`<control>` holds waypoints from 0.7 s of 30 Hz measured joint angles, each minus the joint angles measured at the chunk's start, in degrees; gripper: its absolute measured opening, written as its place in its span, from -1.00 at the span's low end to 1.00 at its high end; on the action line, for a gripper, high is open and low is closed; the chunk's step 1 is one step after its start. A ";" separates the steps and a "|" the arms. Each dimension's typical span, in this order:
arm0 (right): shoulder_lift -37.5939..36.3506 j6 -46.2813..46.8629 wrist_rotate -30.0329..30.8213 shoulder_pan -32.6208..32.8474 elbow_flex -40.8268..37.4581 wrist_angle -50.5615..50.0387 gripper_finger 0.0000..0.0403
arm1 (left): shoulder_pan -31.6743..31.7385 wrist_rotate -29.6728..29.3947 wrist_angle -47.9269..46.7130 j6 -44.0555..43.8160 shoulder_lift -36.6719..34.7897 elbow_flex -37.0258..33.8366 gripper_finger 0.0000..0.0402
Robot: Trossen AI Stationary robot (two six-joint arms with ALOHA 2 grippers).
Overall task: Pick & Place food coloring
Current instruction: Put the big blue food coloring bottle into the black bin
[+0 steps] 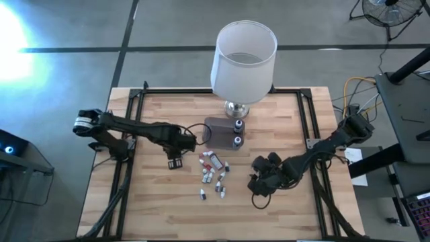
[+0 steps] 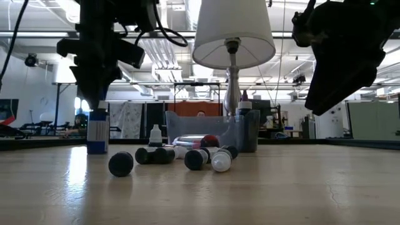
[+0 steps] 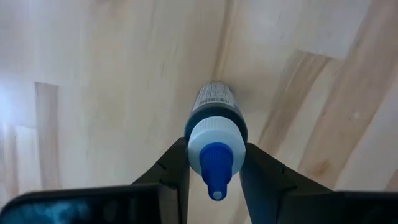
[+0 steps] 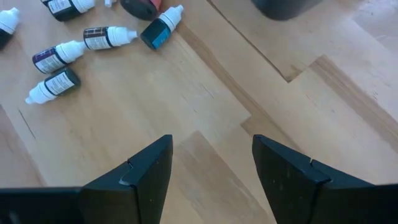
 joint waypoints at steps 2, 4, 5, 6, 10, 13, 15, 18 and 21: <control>0.00 -0.08 0.00 0.00 0.00 0.04 0.08 | -0.03 0.87 0.61 0.05 -0.67 -0.14 -0.56; 0.00 -0.46 0.00 0.00 0.00 0.06 0.07 | -0.07 1.42 0.82 0.07 -1.90 -0.34 -0.51; 0.00 -0.72 0.00 0.00 0.00 0.04 0.07 | -0.07 1.34 0.81 -0.12 -2.62 -0.35 -0.48; 0.00 -0.92 0.00 0.00 0.00 0.06 0.07 | -0.07 1.32 0.87 -0.71 -3.37 -0.34 -0.45; 0.00 -2.26 -0.06 0.00 0.00 0.20 0.08 | -0.07 1.17 0.92 -2.19 -5.25 -0.33 -0.33; 0.00 -3.83 -1.32 -0.33 0.00 0.43 0.08 | -0.07 1.14 0.84 -2.90 -5.98 -0.33 -0.25; 0.00 -5.43 -2.85 -0.95 0.00 0.66 0.08 | -0.07 1.12 0.69 -3.02 -6.07 -0.33 -0.21; 0.00 -7.56 -3.26 -1.87 0.00 1.02 0.08 | -0.07 1.12 0.59 -3.02 -6.05 -0.33 -0.19; 0.00 -9.26 -3.47 -2.77 0.00 1.05 0.08 | -0.18 1.10 0.58 -3.47 -6.64 -0.33 -0.18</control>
